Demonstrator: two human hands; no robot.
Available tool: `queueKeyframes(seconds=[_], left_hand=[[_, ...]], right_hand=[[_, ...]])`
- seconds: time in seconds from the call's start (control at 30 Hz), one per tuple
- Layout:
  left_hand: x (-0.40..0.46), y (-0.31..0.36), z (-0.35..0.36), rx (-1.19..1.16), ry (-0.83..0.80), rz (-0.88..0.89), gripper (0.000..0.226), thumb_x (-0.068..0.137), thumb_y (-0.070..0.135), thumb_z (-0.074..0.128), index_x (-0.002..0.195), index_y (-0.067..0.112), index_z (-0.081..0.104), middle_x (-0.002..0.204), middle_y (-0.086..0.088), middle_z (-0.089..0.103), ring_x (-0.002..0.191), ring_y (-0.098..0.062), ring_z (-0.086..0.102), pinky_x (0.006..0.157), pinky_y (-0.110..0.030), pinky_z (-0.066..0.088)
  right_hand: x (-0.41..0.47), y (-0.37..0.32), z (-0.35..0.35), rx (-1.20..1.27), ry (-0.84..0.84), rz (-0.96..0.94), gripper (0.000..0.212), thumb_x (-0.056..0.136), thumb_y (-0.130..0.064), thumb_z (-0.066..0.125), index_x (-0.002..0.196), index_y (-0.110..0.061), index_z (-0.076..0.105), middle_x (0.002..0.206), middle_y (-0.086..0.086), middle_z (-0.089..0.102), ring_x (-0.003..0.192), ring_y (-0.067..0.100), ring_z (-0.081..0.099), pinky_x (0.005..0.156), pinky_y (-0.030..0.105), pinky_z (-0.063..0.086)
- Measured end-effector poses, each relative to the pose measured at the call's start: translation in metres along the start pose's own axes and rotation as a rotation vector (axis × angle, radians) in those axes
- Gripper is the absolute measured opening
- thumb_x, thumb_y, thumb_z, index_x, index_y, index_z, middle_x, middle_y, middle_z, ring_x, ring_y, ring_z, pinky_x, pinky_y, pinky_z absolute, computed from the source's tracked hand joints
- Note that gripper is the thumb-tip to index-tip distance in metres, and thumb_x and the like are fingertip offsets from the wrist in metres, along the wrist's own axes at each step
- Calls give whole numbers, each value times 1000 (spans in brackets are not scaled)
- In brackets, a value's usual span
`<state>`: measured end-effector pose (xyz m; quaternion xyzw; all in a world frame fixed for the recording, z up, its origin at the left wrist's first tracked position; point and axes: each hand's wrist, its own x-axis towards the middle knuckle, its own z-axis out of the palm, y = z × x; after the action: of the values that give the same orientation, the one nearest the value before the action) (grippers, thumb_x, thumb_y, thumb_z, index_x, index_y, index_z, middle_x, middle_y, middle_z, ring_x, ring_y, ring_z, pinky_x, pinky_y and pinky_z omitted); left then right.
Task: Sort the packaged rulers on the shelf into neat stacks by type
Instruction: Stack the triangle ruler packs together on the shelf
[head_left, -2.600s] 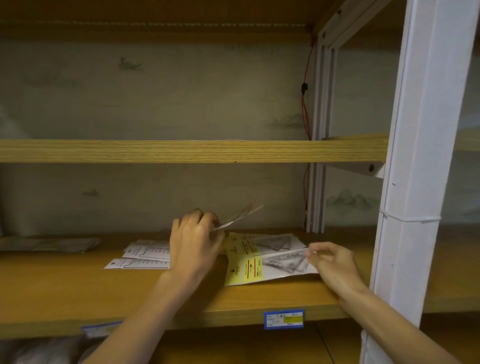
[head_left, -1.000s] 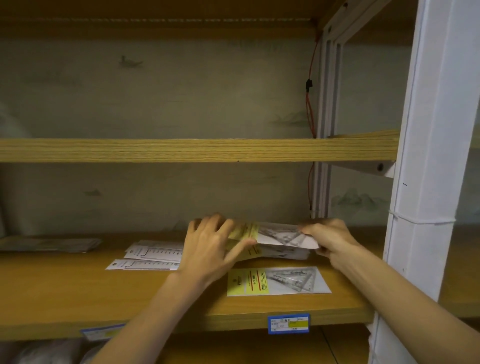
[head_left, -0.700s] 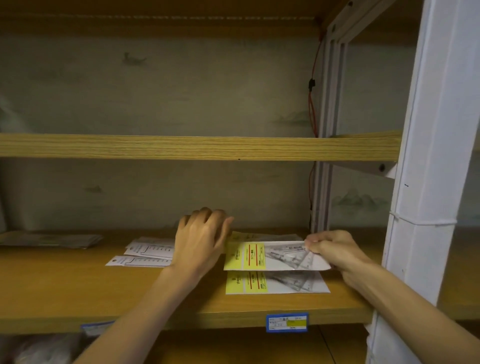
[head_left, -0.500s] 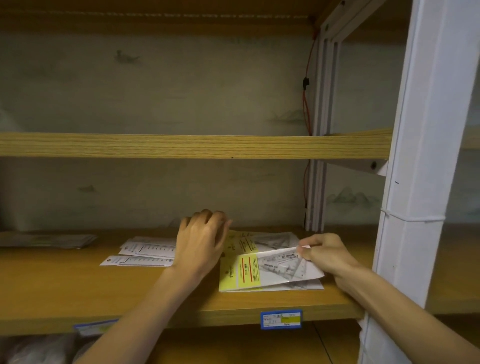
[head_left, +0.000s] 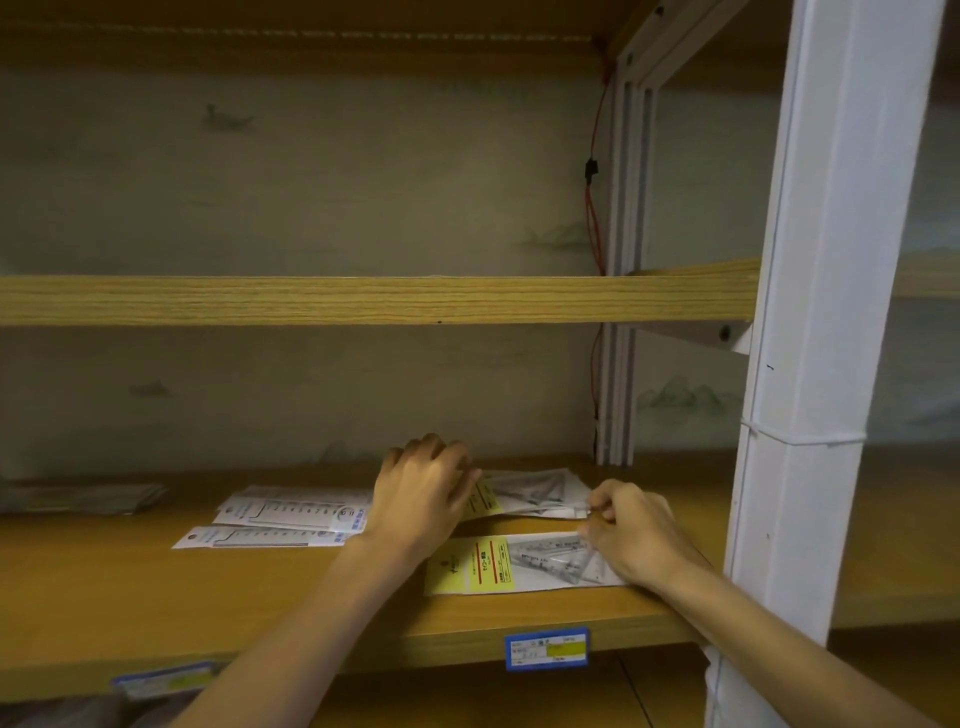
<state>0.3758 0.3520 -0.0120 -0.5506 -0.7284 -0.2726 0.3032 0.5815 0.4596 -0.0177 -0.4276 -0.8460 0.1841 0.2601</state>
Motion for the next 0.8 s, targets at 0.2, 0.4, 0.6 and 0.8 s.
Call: queueKeyframes(seconds=[0.2, 0.4, 0.6, 0.8], left_hand=[[11, 8, 8, -58, -272, 61, 38, 93, 55, 45, 118, 29, 55, 120, 7, 57, 108, -15, 53, 91, -33, 39], [17, 17, 16, -96, -542, 20, 61, 88, 64, 46, 139, 33, 38, 140, 3, 47, 127, -19, 43, 104, -35, 36], [18, 15, 21, -93, -560, 50, 51, 92, 58, 46, 137, 34, 40, 127, 1, 57, 114, -19, 53, 98, -37, 42], [17, 16, 24, 49, -489, 122, 42, 97, 41, 42, 137, 31, 38, 127, -6, 56, 115, -27, 53, 98, -37, 37]], right_hand=[[8, -5, -3, 108, 131, -4, 27, 92, -24, 63, 119, -21, 59, 109, -3, 60, 99, 12, 55, 77, 24, 47], [19, -10, -3, 335, 222, 77, 17, 91, -22, 63, 108, -18, 64, 96, -1, 65, 91, 15, 58, 71, 22, 39], [23, -12, 1, 383, 225, 106, 15, 91, -17, 62, 106, -18, 64, 98, 0, 64, 94, 15, 56, 73, 21, 39], [23, -17, 2, 405, 227, 136, 20, 91, -13, 61, 110, -16, 66, 105, 3, 67, 97, 16, 56, 77, 20, 38]])
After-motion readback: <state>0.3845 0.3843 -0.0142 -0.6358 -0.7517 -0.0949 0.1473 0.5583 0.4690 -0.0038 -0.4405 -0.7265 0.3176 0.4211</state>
